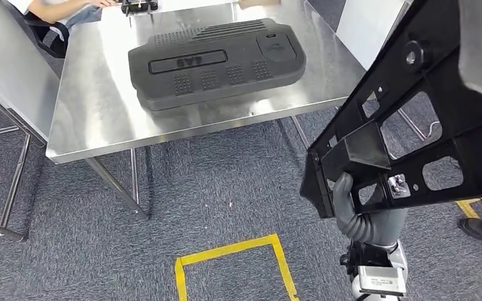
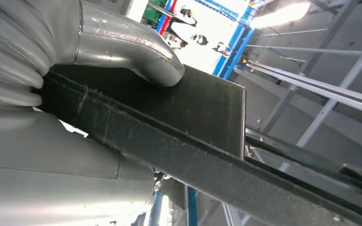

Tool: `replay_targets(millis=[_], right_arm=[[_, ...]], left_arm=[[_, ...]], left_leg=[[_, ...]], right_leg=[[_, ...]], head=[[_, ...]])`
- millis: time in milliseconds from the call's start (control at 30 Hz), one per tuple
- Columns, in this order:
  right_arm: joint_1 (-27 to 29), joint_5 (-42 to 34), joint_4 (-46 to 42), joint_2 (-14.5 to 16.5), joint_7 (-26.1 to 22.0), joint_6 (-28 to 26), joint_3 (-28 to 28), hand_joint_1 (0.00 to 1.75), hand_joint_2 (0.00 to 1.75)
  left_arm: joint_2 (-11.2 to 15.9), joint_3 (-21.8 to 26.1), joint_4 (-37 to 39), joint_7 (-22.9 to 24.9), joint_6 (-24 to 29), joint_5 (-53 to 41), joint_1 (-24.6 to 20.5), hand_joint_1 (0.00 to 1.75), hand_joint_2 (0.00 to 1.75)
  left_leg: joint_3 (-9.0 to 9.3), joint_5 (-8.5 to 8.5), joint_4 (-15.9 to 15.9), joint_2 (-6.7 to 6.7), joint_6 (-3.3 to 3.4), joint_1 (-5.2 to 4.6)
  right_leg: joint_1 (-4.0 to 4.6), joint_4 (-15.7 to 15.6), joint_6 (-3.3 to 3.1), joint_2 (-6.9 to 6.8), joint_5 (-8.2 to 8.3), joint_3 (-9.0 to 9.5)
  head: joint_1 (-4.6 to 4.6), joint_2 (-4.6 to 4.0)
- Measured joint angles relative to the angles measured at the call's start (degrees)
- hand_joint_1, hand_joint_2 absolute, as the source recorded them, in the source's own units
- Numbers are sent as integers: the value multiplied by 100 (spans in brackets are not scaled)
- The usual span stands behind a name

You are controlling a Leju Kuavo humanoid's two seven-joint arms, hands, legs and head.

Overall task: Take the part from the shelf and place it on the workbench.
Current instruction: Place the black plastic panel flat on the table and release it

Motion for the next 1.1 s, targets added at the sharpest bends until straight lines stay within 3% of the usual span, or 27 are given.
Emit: replay_targets(millis=[67, 100, 133, 233, 267, 300, 400, 467, 567, 600, 633, 667, 733, 800, 867, 933, 967, 1100], right_arm=[[5, 9, 2, 0, 0, 1, 2, 175, 175], [8, 13, 2, 0, 0, 2, 2, 175, 175], [10, 17, 3, 0, 0, 3, 2, 175, 175], [13, 28, 4, 0, 0, 6, 3, 175, 175], [12, 32, 6, 0, 1, 8, 3, 175, 175], [11, 39, 8, 0, 2, 9, 5, 175, 175], [9, 69, 8, -1, 4, 9, 11, 175, 175], [-2, 80, 5, -2, 4, 5, 11, 175, 175], [-4, 83, 6, -8, 4, 3, 10, 175, 175], [-1, 83, 7, -10, 4, 3, 10, 175, 175], [1, 83, 8, -10, 4, 2, 9, 175, 175], [2, 84, 9, -13, 4, 1, 9, 175, 175], [4, 89, 9, -18, 4, -2, 7, 175, 175], [2, 99, 8, -24, 8, -5, 5, 175, 175], [0, 108, 2, -26, 11, -8, 4, 175, 175], [4, 110, -3, -27, 11, -8, 3, 175, 175], [1, 112, -3, -26, 11, -8, 4, 175, 175], [3, 120, -1, -24, 11, -7, 6, 175, 175]], left_arm=[[-1, 0, 1, 4, -4, -5, 7, 0, 175], [-2, 0, 2, 5, -6, -8, 14, 0, 175], [-2, 0, 2, 7, -8, -10, 21, 0, 175], [2, 0, 2, 7, -8, -12, 30, 0, 175], [2, 0, 2, 8, -8, -12, 31, 0, 175], [1, 0, 3, 9, -8, -12, 30, 0, 175], [-6, 0, 3, 9, -7, -12, 23, 0, 175], [-8, 0, 2, 3, -7, -10, 13, 0, 175], [-7, 0, 1, -2, -7, -7, -3, 0, 175], [-7, 0, 1, -1, -7, -6, -1, 0, 175], [-7, 0, 1, -1, -7, -6, 4, 0, 175], [-8, 0, 1, 0, -8, -6, 8, 0, 175], [-19, 1, 3, 0, -9, -6, 10, 0, 175], [-32, 3, 6, 1, -9, -5, 3, 0, 175], [-36, 4, 5, 2, -8, -4, -1, 0, 175], [-30, 4, 3, 2, -8, -4, 2, 0, 175], [-27, 4, 3, 2, -8, -4, 1, 0, 175], [-27, 4, 2, 0, -10, -4, -3, 0, 175]], left_leg=[[-480, -274, 634, 22, -39, 12], [-629, -330, 737, 27, -48, 14], [-680, -256, 649, 31, -50, 18], [-440, 499, -361, 37, -15, 24], [-361, 639, -616, 38, 11, 17], [-307, 705, -755, 36, 41, 7], [-197, 671, -810, 29, 155, 1], [-118, 653, -823, 20, 214, 16], [-62, 566, -825, -5, 261, 12], [-23, 521, -825, -17, 265, 7], [33, 473, -825, -27, 266, 1], [108, 415, -826, -40, 264, -4], [271, 299, -827, -60, 249, -14], [356, 208, -853, -79, 204, -23], [406, 190, -871, -84, 144, -34], [430, 168, -780, -60, 93, -45], [354, 126, -601, -44, 67, -44], [-450, -277, 571, 12, -29, 1]], right_leg=[[1, -1, -34, 5, -98, 113], [1, -1, -32, 15, -149, 181], [0, -1, -23, 27, -204, 259], [10, 9, 31, 51, -396, 509], [23, 9, 61, 56, -461, 545], [37, 5, 96, 60, -516, 572], [47, 18, 201, 66, -610, 679], [39, 342, 229, 56, -703, 524], [36, 1402, 194, 48, -1003, -258], [37, 1598, 191, 48, -1076, -480], [38, 1607, 211, 48, -1060, -608], [42, 1400, 257, 47, -913, -631], [66, 660, 330, 39, -367, -490], [115, 191, 242, 21, -10, -354], [128, 96, 98, 20, 46, -280], [77, 22, 27, 27, 63, -133], [52, -1, -2, 29, 48, -43], [38, -23, -64, 39, -73, 131]], head=[[-5, 0], [-7, 0], [-8, 0], [-7, 0], [-10, 0], [-7, 0], [-3, 0], [11, 0], [24, 0], [23, 0], [25, 0], [25, 0], [23, 0], [15, 0], [10, 0], [10, 0], [2, 0], [-23, 0]])
